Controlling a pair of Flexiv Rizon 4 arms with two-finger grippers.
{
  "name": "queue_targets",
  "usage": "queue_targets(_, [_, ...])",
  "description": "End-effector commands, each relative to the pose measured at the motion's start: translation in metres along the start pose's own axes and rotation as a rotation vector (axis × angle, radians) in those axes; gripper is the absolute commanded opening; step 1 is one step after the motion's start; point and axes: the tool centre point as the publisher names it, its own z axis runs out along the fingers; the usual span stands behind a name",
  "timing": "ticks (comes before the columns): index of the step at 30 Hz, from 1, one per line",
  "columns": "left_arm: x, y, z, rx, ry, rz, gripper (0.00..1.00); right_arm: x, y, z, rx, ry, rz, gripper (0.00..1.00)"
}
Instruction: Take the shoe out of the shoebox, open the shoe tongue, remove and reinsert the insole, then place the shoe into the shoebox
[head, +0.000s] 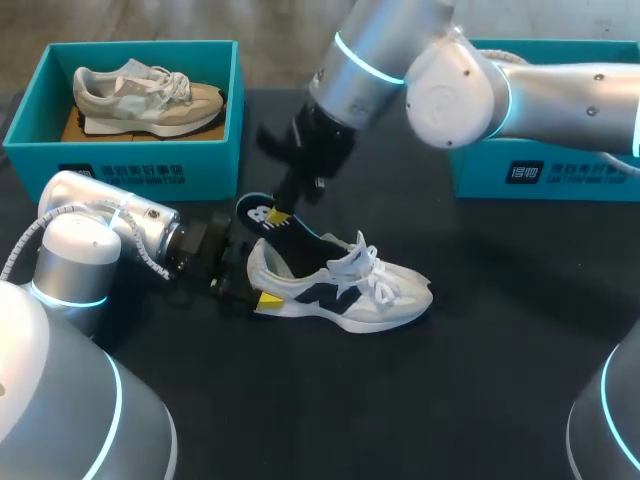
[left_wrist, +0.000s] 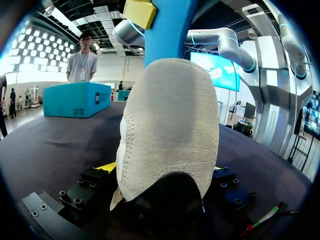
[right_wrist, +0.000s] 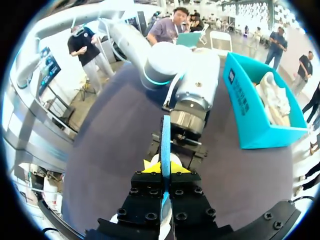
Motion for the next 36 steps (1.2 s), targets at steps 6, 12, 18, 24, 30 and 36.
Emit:
queue_targets(6, [-0.001,0.0,0.001,-0.001,0.001,0.0,0.0,0.009,0.015,-0.041,-0.061,-0.166,-0.031,0.0])
queue_targets(12, [-0.001,0.0,0.001,-0.001,0.001,0.0,0.0,0.009,0.028,-0.069,-0.099,-0.263,-0.046,0.0])
queue_targets(18, [-0.001,0.0,0.001,-0.001,0.001,0.0,0.0,0.009,0.04,-0.095,-0.127,-0.334,-0.06,0.0])
queue_targets(24, [-0.001,0.0,0.001,-0.001,0.001,0.0,0.0,0.009,0.053,-0.118,-0.169,-0.401,-0.071,0.0])
queue_targets(30, [-0.001,0.0,0.001,-0.001,0.001,0.0,0.0,0.008,0.063,-0.134,-0.247,-0.444,-0.068,0.0])
queue_targets(36, [-0.001,0.0,0.001,-0.001,0.001,0.0,0.0,0.008,0.074,-0.153,-0.312,-0.475,-0.07,0.0])
